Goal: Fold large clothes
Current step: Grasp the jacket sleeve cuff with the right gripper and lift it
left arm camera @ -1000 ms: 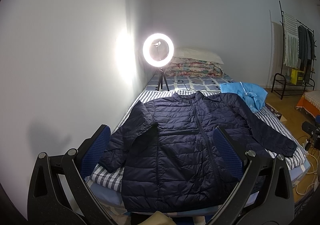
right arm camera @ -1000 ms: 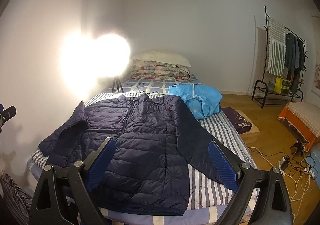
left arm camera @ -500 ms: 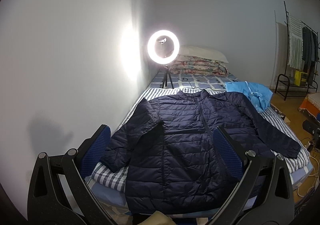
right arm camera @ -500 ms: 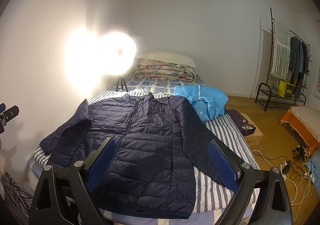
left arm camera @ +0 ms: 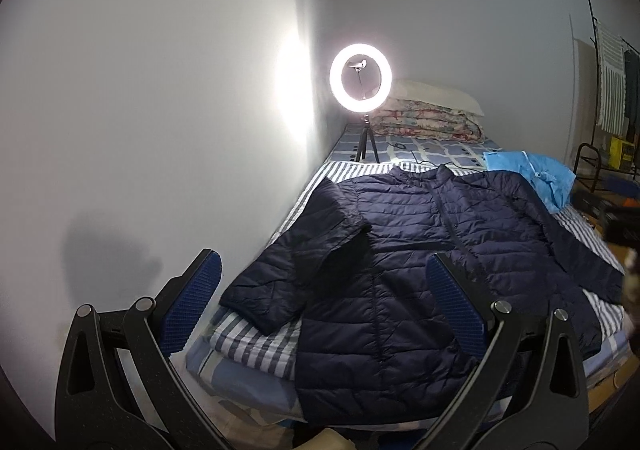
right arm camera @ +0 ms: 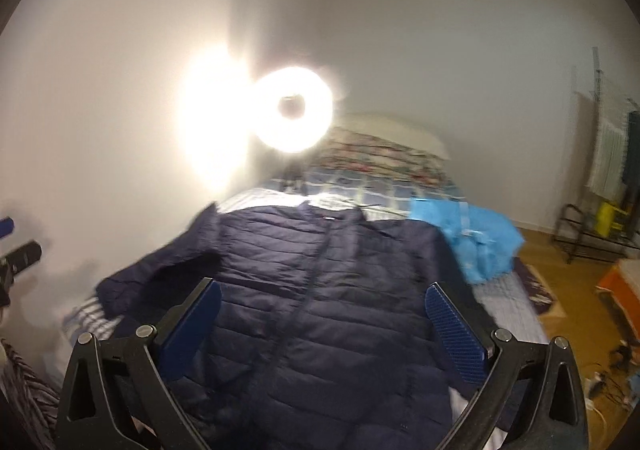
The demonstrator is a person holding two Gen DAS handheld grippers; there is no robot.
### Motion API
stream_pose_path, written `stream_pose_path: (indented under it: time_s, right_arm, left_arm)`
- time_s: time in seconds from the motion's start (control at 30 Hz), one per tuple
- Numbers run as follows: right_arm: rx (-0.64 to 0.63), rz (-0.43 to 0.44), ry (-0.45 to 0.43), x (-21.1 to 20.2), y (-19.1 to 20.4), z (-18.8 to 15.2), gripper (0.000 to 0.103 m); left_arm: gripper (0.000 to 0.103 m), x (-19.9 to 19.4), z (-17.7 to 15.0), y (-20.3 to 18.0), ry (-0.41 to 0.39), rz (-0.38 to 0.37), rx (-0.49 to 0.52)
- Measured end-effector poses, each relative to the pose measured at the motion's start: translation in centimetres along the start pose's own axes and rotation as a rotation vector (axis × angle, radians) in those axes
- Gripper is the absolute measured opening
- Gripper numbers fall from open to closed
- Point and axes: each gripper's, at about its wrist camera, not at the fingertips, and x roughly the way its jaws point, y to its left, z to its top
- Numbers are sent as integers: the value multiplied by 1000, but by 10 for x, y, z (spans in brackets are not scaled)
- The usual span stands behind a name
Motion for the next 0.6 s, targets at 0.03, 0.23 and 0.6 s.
stream_pose_path:
  time_s: [0.03, 0.23, 0.6]
  right_arm:
    - [-5, 13, 1, 6, 4, 1, 103]
    - [-71, 164, 36, 58, 49, 14, 100]
    - [-257, 530, 186, 148, 181, 7, 71]
  left_arm:
    - [103, 0, -4, 3, -2, 6, 4]
    - [101, -14, -21, 13, -19, 25, 28]
    - [84, -15, -45, 31, 76, -9, -8]
